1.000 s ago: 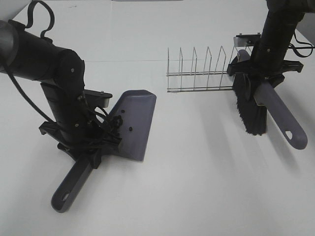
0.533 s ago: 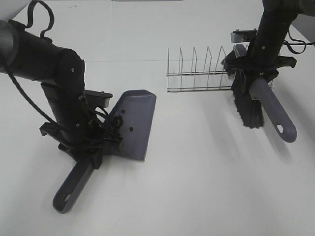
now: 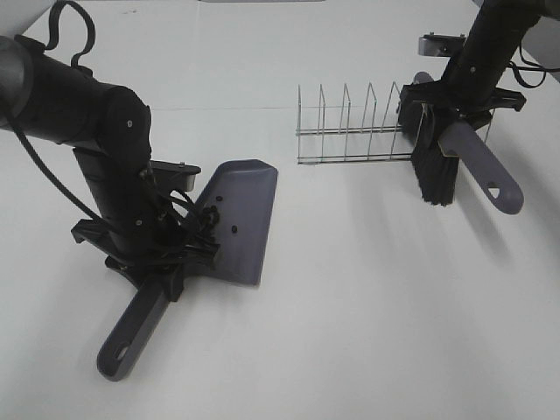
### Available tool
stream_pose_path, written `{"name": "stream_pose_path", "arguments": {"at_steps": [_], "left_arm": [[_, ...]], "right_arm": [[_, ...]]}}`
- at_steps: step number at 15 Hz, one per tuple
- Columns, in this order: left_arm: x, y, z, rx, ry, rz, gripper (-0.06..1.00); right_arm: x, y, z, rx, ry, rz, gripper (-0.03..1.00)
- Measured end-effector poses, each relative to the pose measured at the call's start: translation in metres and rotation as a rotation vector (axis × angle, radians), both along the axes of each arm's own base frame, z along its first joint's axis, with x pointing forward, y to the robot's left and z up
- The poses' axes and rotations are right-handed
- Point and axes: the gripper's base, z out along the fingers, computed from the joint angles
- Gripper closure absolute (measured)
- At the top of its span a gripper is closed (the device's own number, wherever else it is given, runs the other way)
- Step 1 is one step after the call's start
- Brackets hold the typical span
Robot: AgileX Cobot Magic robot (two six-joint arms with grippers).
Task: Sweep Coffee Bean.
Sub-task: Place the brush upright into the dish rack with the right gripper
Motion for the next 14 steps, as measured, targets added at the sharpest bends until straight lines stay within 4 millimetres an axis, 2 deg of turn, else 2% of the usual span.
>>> {"name": "stream_pose_path", "arguments": {"at_steps": [2, 10, 12, 14], "left_arm": [[-0.0002, 0.0000, 0.0000, 0.000, 0.002, 0.001, 0.62], [-0.0014, -0.0003, 0.0001, -0.003, 0.015, 0.008, 0.62], [-0.0016, -0.0005, 0.0002, -0.004, 0.019, 0.011, 0.62], [-0.0018, -0.0006, 0.0002, -0.006, 0.021, 0.013, 0.62]], "right_arm": [[0.0071, 0.0000, -0.0025, 0.004, -0.023, -0.002, 0.66], [0.0085, 0.0004, -0.0039, 0.044, -0.024, -0.021, 0.66], [0.0086, 0.0021, -0.0021, 0.064, -0.028, -0.026, 0.56], [0.0088, 0.0061, 0.0042, 0.094, -0.042, -0.036, 0.39]]}}
